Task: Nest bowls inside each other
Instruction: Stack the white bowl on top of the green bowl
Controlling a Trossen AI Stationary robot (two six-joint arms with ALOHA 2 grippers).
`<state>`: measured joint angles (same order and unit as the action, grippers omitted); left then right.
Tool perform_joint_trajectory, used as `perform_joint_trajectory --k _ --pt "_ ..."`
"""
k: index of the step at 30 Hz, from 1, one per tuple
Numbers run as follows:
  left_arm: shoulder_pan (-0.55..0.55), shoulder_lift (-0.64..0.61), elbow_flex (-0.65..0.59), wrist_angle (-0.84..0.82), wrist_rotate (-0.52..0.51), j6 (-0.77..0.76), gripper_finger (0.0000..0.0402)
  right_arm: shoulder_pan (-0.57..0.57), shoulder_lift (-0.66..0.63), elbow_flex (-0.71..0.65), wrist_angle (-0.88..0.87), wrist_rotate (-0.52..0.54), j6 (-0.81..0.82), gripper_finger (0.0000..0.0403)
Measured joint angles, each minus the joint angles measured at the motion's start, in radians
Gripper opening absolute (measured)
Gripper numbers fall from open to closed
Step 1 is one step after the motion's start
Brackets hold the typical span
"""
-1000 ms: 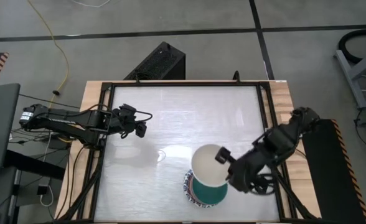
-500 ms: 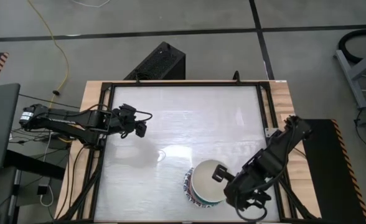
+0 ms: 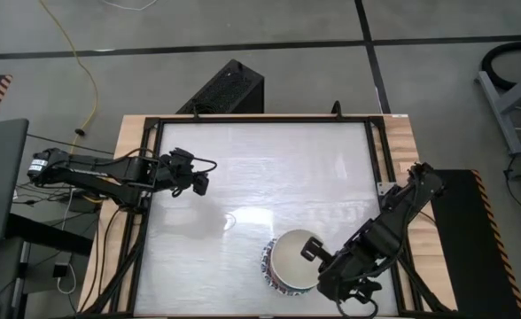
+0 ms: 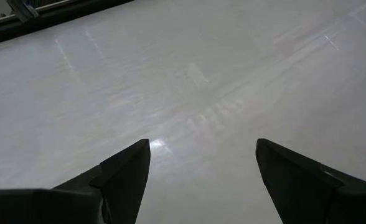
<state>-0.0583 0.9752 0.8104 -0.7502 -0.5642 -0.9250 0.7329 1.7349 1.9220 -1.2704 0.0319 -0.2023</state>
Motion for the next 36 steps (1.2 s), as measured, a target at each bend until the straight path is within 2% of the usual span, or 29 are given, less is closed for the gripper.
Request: perform_joint_trajectory --k 4,12,21,28,36 --pt "0.0 0.009 0.0 0.001 -0.018 -0.005 0.0281 0.014 -0.047 -0.077 0.05 0.023 0.026 0.0012" --pt "0.0 0.056 0.0 0.017 -0.013 -0.027 0.0281 0.056 -0.127 -0.291 0.266 0.076 0.055 0.0011" --pt "0.0 0.073 0.0 0.058 -0.002 -0.024 0.0281 0.058 -0.158 -0.374 0.316 0.08 0.039 0.0011" --pt "0.0 0.072 0.0 0.062 0.0 -0.023 0.0281 0.059 -0.168 -0.477 0.45 0.079 0.019 0.0011" --pt "0.0 0.072 0.0 0.061 0.001 -0.023 0.0281 0.049 -0.182 -0.486 0.437 0.071 -0.016 0.0011"
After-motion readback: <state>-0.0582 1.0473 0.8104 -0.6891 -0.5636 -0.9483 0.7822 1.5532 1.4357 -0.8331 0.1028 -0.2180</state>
